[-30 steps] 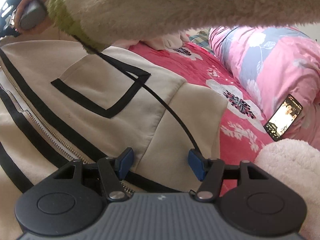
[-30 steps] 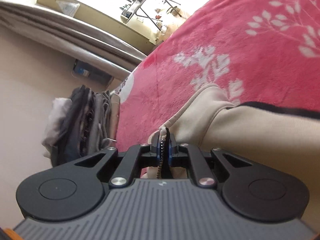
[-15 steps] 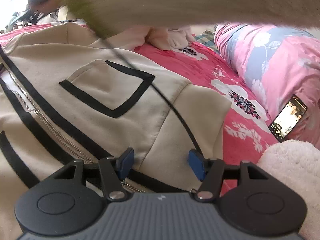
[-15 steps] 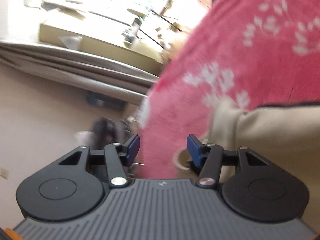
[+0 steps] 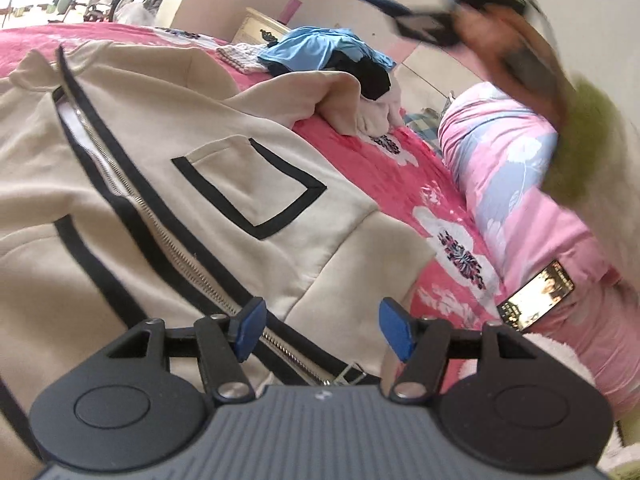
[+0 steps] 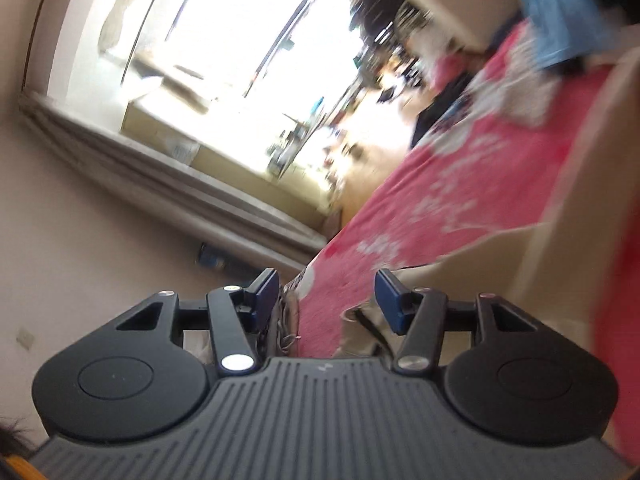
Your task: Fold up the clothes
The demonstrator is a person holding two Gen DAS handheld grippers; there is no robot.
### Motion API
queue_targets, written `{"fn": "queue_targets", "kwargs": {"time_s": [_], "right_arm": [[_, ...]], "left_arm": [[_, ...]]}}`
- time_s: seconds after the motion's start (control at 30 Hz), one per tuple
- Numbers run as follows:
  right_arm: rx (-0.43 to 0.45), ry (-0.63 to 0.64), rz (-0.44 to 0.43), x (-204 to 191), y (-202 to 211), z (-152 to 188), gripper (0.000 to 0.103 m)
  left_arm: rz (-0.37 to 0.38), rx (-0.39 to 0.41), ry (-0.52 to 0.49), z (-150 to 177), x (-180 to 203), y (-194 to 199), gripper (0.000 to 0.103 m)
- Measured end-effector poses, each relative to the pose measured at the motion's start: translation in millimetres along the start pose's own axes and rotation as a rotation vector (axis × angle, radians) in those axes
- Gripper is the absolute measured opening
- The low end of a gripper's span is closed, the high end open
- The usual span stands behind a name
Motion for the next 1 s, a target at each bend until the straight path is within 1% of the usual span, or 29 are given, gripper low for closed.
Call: {"fn": "queue_targets", "kwargs": {"time_s": [0.07,0.1,0.2,0.27,0.3,0.4,0.53,0.57,0.67,0.7,0.77,0.8,0.83,0.87,0.9,0.93,0.97,1.0], "right_arm": [[0.035,-0.044,0.008,11.2,44.3,17.7,0.053],[0.040,-0.058,0.023,17.2,57.8,27.8,0.053],[-0.010,-0.116,0.090,37.7,77.9,77.0,0.053],[-0.043,-0.154,0.134,51.3,91.6,109.9,0.053],[-0.059,-0.171,0.160,58.3,97.2,125.9,0.053],[-0.085,-0.207,0.292,89.7,103.0,160.8,0.053],[-0.060,-0.358,0.362,138.2,118.1,187.1,0.053],[-0.059,-0.404,0.343,146.6,118.0,194.7,0.053],[-0.059,-0.537,0.284,170.9,116.9,216.7,0.053],[-0.065,-0.557,0.267,173.8,113.1,221.0,0.053],[-0.077,-0.594,0.231,179.4,105.4,229.2,0.053],[-0.083,-0.604,0.211,181.2,100.7,231.1,0.053],[-0.084,-0.618,0.198,184.0,96.0,232.8,0.053],[-0.084,-0.631,0.187,187.4,91.8,233.9,0.053],[-0.082,-0.645,0.174,189.1,90.0,235.4,0.053],[-0.076,-0.670,0.156,188.9,88.7,237.6,0.053],[-0.071,-0.696,0.132,189.7,86.0,239.1,0.053],[-0.063,-0.713,0.113,191.1,84.3,239.3,0.053]], "left_arm": [[0.001,0.002,0.021,2.7,-0.1,6.2,0.064],[-0.010,-0.002,0.025,3.7,-0.2,7.2,0.064],[-0.066,-0.029,0.025,6.8,-0.9,5.9,0.064],[-0.088,-0.045,0.005,8.1,2.2,4.0,0.064],[-0.103,-0.053,-0.024,8.3,6.4,1.7,0.064],[-0.143,-0.077,-0.123,8.2,21.2,-7.0,0.064],[-0.186,-0.150,-0.346,13.2,56.5,-33.2,0.064],[-0.204,-0.172,-0.408,17.4,65.6,-40.8,0.064],[-0.288,-0.225,-0.592,34.7,84.8,-63.2,0.063],[-0.309,-0.242,-0.629,40.2,87.1,-68.9,0.063],[-0.351,-0.262,-0.672,47.9,87.8,-76.3,0.058],[-0.367,-0.264,-0.688,50.5,87.9,-78.1,0.058],[-0.371,-0.260,-0.695,51.0,88.1,-77.6,0.056],[-0.375,-0.256,-0.703,51.5,88.2,-77.0,0.050],[-0.379,-0.252,-0.711,51.9,88.3,-76.4,0.047],[-0.388,-0.248,-0.722,51.6,87.9,-75.1,0.039],[-0.400,-0.246,-0.734,51.2,87.0,-74.0,0.035],[-0.398,-0.249,-0.735,49.9,86.8,-71.8,0.034]]}}
Point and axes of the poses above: each gripper's, at about its wrist camera, not at the fingertips, and y roughly against the way its jaws point, x to its right, z to its underside, the point moved 7 cm from there along -y, roughly the way its jaws point, and after that the axes turned 12 degrees about -x, right-handed, at the moved point
